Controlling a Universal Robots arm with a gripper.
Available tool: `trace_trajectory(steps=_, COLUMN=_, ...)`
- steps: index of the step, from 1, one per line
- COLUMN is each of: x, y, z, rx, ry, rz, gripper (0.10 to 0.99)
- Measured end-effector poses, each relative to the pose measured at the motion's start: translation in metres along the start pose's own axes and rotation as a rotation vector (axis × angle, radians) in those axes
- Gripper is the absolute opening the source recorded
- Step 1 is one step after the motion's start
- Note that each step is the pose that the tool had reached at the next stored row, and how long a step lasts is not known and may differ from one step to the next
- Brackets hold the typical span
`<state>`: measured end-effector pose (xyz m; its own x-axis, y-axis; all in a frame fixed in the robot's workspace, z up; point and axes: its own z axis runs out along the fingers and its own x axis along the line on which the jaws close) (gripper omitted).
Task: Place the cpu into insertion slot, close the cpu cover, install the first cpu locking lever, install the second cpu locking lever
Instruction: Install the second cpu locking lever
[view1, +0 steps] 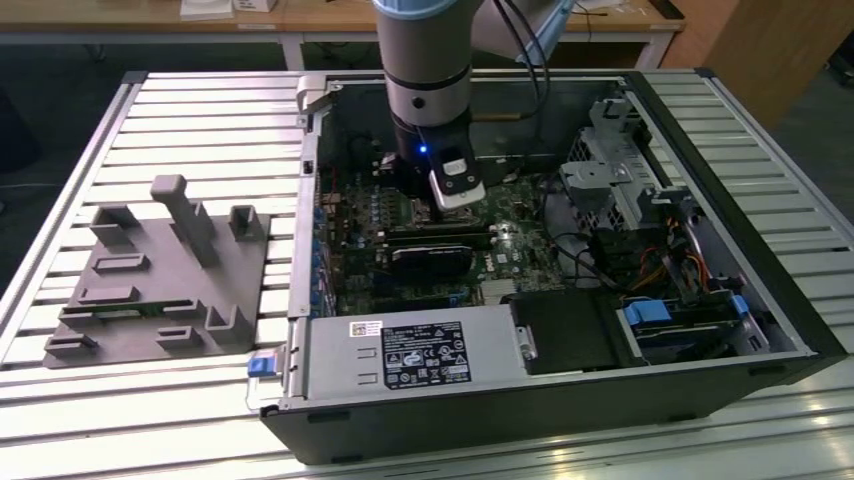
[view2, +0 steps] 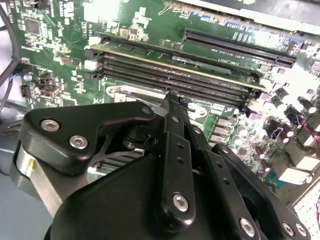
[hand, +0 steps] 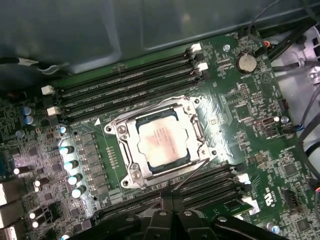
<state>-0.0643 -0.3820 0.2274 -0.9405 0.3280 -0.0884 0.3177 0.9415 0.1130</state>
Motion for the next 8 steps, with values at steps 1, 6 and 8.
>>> trace_trajectory(steps=1, x=0.0003, y=-0.0007, z=0.0011, rx=0.000, ry=0.0007, rz=0.000, gripper=0.114)
trace_trajectory(steps=6, x=0.0012, y=-0.0019, z=0.0062, rx=0.000, ry=0.0067, rz=0.000, gripper=0.114)
trace_trajectory(steps=8, x=0.0014, y=-0.0021, z=0.0072, rx=-0.005, ry=0.0096, rz=-0.013, gripper=0.114)
